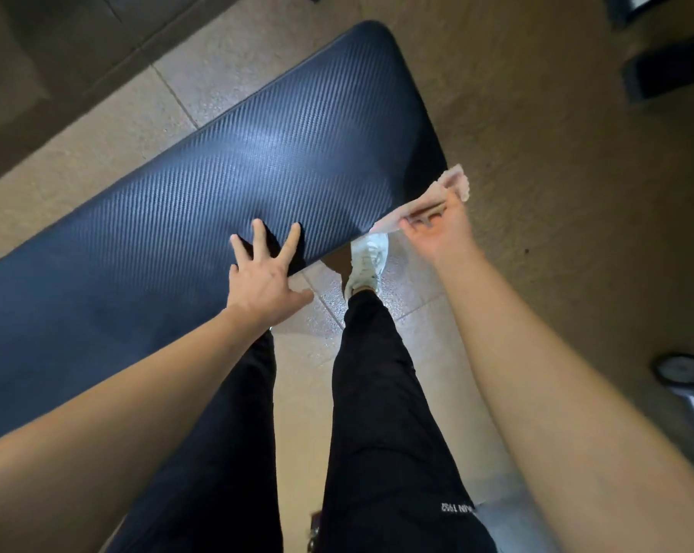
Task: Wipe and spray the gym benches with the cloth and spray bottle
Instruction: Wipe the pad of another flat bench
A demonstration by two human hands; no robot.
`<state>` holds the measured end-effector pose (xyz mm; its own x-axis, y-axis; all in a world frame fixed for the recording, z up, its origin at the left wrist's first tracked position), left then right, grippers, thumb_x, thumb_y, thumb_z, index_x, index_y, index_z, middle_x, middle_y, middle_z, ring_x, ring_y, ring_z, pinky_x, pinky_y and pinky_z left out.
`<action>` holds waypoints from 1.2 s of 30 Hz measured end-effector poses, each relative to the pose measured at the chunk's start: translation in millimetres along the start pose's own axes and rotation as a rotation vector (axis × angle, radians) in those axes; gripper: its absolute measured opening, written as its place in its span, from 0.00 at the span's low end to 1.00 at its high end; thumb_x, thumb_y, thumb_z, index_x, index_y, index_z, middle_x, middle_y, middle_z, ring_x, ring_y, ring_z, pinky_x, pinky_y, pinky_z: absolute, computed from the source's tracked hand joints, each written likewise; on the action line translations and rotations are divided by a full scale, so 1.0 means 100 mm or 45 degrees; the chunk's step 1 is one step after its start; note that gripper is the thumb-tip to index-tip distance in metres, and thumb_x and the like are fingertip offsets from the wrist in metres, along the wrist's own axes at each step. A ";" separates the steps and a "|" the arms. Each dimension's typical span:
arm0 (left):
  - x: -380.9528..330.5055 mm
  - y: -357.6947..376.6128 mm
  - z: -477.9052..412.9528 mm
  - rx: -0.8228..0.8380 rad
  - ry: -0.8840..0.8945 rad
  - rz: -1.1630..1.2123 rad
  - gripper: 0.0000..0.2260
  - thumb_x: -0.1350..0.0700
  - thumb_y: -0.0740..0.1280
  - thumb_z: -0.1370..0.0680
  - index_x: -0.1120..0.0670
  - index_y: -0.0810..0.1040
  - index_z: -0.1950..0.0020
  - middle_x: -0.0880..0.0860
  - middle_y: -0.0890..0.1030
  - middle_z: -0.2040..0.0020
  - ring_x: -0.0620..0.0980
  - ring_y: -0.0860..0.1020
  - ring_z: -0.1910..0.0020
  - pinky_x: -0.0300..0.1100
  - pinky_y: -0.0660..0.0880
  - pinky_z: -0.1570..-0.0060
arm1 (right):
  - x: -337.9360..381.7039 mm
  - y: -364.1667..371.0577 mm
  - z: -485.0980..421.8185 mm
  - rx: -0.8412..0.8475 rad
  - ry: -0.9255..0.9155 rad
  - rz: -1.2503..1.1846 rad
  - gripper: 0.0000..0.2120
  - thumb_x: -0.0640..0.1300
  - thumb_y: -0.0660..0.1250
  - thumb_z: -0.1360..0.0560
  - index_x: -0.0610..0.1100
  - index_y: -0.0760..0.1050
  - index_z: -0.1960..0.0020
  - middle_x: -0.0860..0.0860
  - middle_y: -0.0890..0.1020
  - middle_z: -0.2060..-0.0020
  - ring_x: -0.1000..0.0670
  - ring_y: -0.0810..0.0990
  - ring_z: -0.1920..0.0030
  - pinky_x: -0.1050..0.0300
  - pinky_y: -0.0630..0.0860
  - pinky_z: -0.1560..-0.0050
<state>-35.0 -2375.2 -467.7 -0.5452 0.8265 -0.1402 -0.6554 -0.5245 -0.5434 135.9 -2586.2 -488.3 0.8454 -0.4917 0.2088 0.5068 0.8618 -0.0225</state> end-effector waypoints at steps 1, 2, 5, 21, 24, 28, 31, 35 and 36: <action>-0.04 0.00 -0.01 -0.004 -0.031 0.033 0.48 0.34 0.69 0.26 0.37 0.39 0.18 0.59 0.37 0.17 0.74 0.41 0.21 0.69 0.66 0.30 | 0.13 0.02 -0.03 0.008 -0.023 0.056 0.28 0.54 0.60 0.16 0.44 0.60 0.21 0.43 0.62 0.21 0.40 0.63 0.22 0.43 0.67 0.28; -0.09 -0.01 -0.03 -0.004 -0.064 0.068 0.47 0.34 0.69 0.26 0.36 0.39 0.18 0.59 0.36 0.18 0.74 0.41 0.21 0.69 0.67 0.29 | 0.26 0.05 -0.07 0.019 -0.064 0.126 0.27 0.55 0.60 0.16 0.45 0.61 0.21 0.43 0.63 0.22 0.41 0.65 0.23 0.43 0.71 0.31; -0.19 0.00 -0.06 0.007 -0.159 0.148 0.46 0.34 0.68 0.26 0.37 0.41 0.18 0.60 0.34 0.18 0.73 0.39 0.20 0.68 0.66 0.29 | 0.62 0.22 -0.06 0.070 -0.216 0.494 0.17 0.52 0.62 0.16 0.44 0.74 0.32 0.43 0.76 0.31 0.44 0.77 0.34 0.46 0.78 0.40; -0.18 -0.08 -0.08 0.154 -0.222 0.346 0.45 0.36 0.69 0.26 0.36 0.46 0.17 0.57 0.32 0.18 0.70 0.35 0.20 0.68 0.64 0.28 | 0.89 2.05 0.28 0.509 -0.927 1.774 0.16 0.48 0.66 0.19 0.50 0.73 0.66 0.54 0.72 0.65 0.56 0.70 0.64 0.60 0.66 0.58; -0.18 -0.11 -0.07 0.165 -0.207 0.413 0.43 0.36 0.69 0.26 0.37 0.48 0.17 0.57 0.34 0.17 0.70 0.36 0.20 0.68 0.62 0.27 | 0.67 2.17 0.55 0.769 -0.998 1.781 0.10 0.46 0.67 0.22 0.43 0.75 0.61 0.50 0.71 0.64 0.54 0.70 0.61 0.59 0.67 0.57; 0.03 -0.34 0.02 0.022 -0.237 0.792 0.36 0.38 0.70 0.26 0.44 0.66 0.20 0.56 0.54 0.16 0.61 0.54 0.18 0.58 0.60 0.22 | 0.31 2.01 0.95 0.968 -0.950 1.825 0.10 0.42 0.70 0.23 0.35 0.81 0.57 0.49 0.77 0.63 0.55 0.74 0.61 0.60 0.71 0.58; 0.24 -0.58 0.23 -0.143 -0.235 1.037 0.29 0.47 0.73 0.23 0.51 0.72 0.23 0.51 0.73 0.24 0.52 0.71 0.26 0.48 0.66 0.26 | 0.03 1.70 1.26 1.008 -0.803 1.910 0.07 0.40 0.72 0.24 0.35 0.82 0.51 0.47 0.80 0.60 0.52 0.77 0.59 0.58 0.76 0.55; 0.38 -0.77 0.73 -0.279 -0.151 1.378 0.26 0.52 0.74 0.23 0.50 0.74 0.25 0.49 0.77 0.28 0.48 0.75 0.30 0.46 0.68 0.28 | -0.34 1.38 1.85 1.031 -0.724 1.969 0.10 0.37 0.72 0.23 0.30 0.80 0.47 0.44 0.77 0.59 0.52 0.76 0.58 0.61 0.76 0.56; 0.39 -0.81 0.90 -0.304 -0.096 1.539 0.26 0.53 0.75 0.23 0.50 0.75 0.25 0.49 0.78 0.30 0.48 0.75 0.31 0.44 0.69 0.29 | -0.46 1.30 2.02 1.041 -0.696 1.977 0.09 0.35 0.71 0.22 0.30 0.80 0.45 0.44 0.78 0.58 0.54 0.77 0.58 0.65 0.76 0.57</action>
<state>-49.9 -2318.9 -355.0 -0.7684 -0.1810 -0.6138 0.3979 -0.8863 -0.2368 129.4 -2426.4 -303.7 0.1878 0.6600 0.7274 -0.9260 0.3659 -0.0929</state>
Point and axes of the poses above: each hand's wrist, its own z-axis away from the middle knuckle, its own y-axis out of the palm, x = y × z, the point moved 7 cm from there along -z, towards the middle knuckle
